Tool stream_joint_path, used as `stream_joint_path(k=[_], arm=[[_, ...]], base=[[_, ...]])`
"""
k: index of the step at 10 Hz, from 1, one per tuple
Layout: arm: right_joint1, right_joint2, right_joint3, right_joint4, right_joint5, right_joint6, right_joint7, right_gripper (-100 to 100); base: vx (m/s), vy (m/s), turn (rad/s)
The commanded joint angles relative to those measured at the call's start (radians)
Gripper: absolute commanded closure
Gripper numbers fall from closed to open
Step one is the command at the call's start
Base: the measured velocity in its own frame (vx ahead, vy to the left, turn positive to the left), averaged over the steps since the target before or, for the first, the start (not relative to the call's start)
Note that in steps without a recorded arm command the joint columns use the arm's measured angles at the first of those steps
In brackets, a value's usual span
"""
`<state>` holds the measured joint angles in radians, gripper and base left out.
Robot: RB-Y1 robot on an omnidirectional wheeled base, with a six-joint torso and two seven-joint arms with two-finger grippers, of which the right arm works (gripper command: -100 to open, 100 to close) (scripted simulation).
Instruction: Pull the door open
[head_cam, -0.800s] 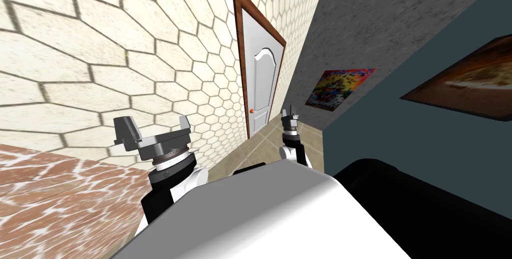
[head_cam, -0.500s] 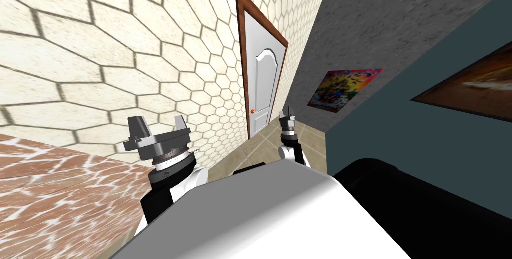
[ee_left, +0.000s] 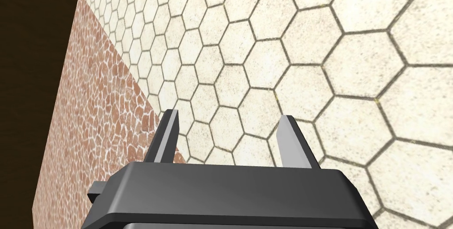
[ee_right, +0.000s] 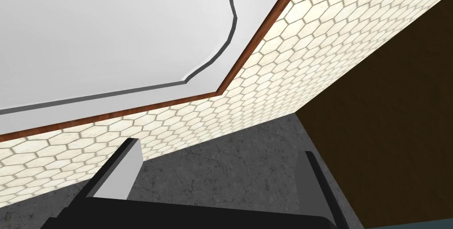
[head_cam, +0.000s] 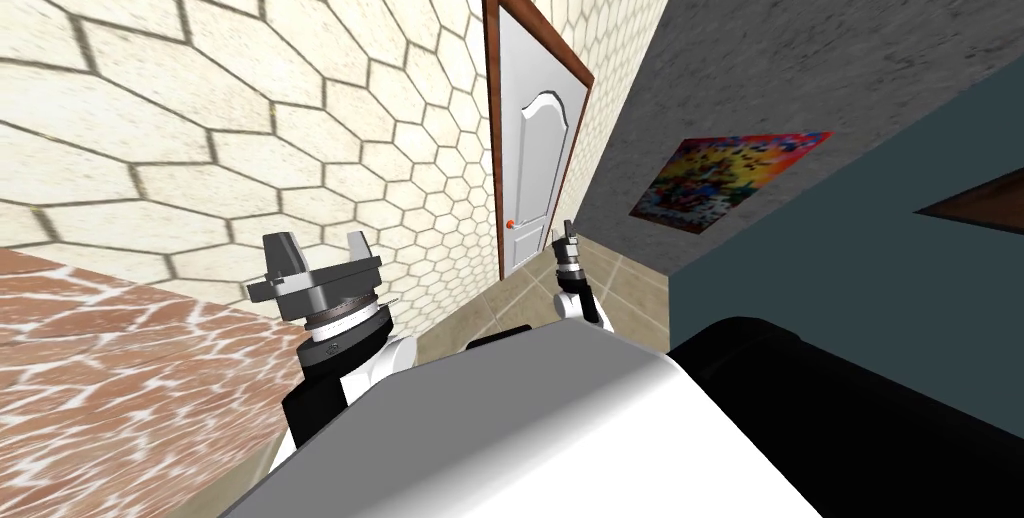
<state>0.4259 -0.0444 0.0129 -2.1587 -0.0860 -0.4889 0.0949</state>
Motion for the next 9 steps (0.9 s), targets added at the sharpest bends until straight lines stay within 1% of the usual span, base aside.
stream_joint_path(k=[1, 2, 3, 4, 5, 6, 7, 8, 9], arm=[[-0.011, -0.005, 0.001, 0.032, 0.000, -0.002, -0.006, -100], [-0.024, -0.018, 0.002, 0.070, -0.001, -0.009, -0.016, -100], [-0.037, -0.030, 0.003, 0.099, -0.001, -0.016, -0.026, -100], [-0.037, -0.030, 0.003, 0.119, -0.001, -0.016, -0.026, -100], [-0.051, -0.044, 0.004, 0.156, -0.002, -0.023, -0.037, -100], [-0.051, -0.044, 0.004, 0.165, -0.002, -0.023, -0.037, -100], [-0.066, -0.057, 0.005, 0.207, -0.003, -0.031, -0.048, -100], [-0.066, -0.057, 0.005, 0.213, -0.003, -0.031, -0.048, -100], [-0.081, -0.071, 0.006, 0.251, -0.004, -0.039, -0.059, -100]], base=[[0.042, -0.048, 0.051], [0.045, -0.041, 0.103], [0.065, -0.049, 0.193], [0.047, -0.045, 0.064], [0.045, -0.055, 0.104], [0.032, -0.046, 0.066], [0.036, -0.046, 0.130], [0.037, -0.042, 0.071], [0.043, -0.044, 0.131]])
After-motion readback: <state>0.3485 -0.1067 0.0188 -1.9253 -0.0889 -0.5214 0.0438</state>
